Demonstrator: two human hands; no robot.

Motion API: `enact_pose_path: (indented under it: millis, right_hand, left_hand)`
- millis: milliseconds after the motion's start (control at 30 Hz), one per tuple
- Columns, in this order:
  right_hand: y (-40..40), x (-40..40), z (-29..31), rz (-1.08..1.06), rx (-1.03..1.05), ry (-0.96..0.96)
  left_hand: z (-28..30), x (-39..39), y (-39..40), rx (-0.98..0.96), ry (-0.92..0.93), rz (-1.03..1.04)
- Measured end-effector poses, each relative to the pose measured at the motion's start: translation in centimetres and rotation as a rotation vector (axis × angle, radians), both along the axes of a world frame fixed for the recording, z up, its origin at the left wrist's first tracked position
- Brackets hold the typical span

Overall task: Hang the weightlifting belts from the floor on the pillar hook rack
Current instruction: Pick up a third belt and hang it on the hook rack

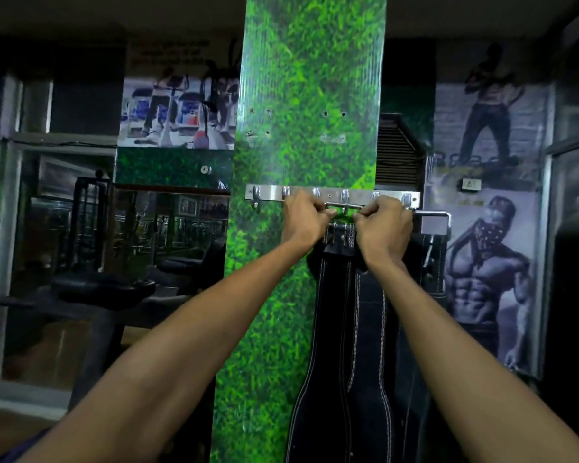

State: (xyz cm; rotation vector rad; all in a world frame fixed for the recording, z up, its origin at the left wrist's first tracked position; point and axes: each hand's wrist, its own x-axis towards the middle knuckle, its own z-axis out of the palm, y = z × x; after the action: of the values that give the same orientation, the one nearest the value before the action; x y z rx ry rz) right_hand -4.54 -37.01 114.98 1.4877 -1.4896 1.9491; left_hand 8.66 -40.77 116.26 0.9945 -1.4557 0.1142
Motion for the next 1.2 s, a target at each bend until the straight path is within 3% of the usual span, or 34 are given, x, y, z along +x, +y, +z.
enact_pose_path:
  millis: [200, 400, 600, 733, 1000, 1200]
  right_hand:
    - [0.1, 0.2, -0.5, 0.033, 0.033, 0.062]
    - [2.9, 0.7, -3.5, 0.000, -0.233, 0.186]
    - [4.9, 3.0, -8.5, 0.109, -0.251, 0.180]
    - [7.1, 4.0, -13.7, 0.154, -0.160, 0.146]
    - [15.4, 7.3, -32.4, 0.207, 0.309, 0.228]
    - [21.0, 10.4, -44.0, 0.280, 0.582, 0.308]
  left_hand:
    - [-1.1, 0.9, 0.6, 0.034, 0.021, -0.059]
    - [-2.8, 2.7, 3.0, -0.043, -0.007, -0.016]
    - [-8.6, 3.7, 5.0, 0.021, 0.046, -0.096]
    - [-15.3, 5.0, 9.2, 0.161, 0.017, -0.197]
    - [-37.7, 9.6, 19.2, 0.586, 0.182, -0.320]
    - [-49.3, 13.6, 26.1, 0.817, 0.301, -0.158]
